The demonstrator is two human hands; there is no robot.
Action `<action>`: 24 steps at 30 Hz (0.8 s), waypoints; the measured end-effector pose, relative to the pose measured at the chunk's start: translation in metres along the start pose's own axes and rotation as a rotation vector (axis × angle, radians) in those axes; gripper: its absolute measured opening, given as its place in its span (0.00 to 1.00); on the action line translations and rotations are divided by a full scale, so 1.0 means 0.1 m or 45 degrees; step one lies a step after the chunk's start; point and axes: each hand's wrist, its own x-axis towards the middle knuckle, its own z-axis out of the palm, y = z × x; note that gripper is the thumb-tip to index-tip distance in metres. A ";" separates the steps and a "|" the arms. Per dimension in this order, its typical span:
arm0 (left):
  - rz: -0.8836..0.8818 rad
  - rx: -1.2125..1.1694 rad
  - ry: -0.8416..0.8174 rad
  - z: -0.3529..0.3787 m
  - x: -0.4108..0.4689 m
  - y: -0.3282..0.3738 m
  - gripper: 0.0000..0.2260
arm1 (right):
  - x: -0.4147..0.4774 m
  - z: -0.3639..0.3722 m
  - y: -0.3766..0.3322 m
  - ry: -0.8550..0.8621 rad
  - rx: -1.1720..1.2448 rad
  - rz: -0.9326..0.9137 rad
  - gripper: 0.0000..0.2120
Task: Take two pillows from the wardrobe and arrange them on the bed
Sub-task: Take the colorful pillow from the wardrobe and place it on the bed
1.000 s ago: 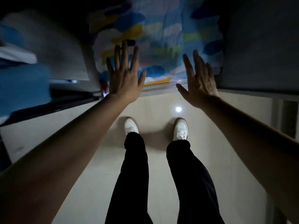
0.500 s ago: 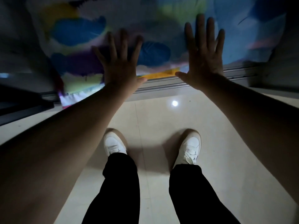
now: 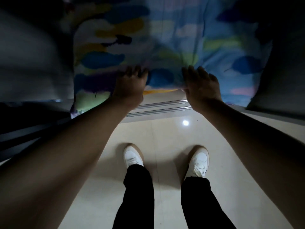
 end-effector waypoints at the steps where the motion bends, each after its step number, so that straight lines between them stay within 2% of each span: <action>1: 0.012 -0.007 -0.011 -0.06 -0.09 -0.05 0.32 | -0.06 -0.11 -0.05 0.009 0.025 -0.019 0.27; 5: -0.001 -0.096 -0.090 -0.22 -0.52 -0.16 0.39 | -0.38 -0.50 -0.26 0.047 0.147 -0.074 0.19; 8: -0.057 -0.011 -0.104 -0.25 -0.80 -0.11 0.52 | -0.65 -0.70 -0.32 0.065 0.228 -0.090 0.14; 9: -0.076 0.003 -0.046 -0.26 -0.89 -0.06 0.52 | -0.76 -0.75 -0.32 0.056 0.252 -0.105 0.13; 11: -0.076 -0.005 0.047 -0.27 -1.06 0.04 0.42 | -0.96 -0.83 -0.28 0.027 0.291 -0.134 0.12; 14: -0.046 -0.038 -0.012 -0.37 -1.28 0.22 0.33 | -1.25 -0.95 -0.21 -0.052 0.266 -0.147 0.15; 21: 0.005 -0.150 -0.020 -0.84 -1.79 0.48 0.28 | -1.91 -1.40 -0.17 -0.070 0.263 -0.075 0.16; 24: 0.006 -0.187 -0.057 -1.09 -2.06 0.62 0.26 | -2.24 -1.60 -0.21 -0.064 0.287 0.026 0.15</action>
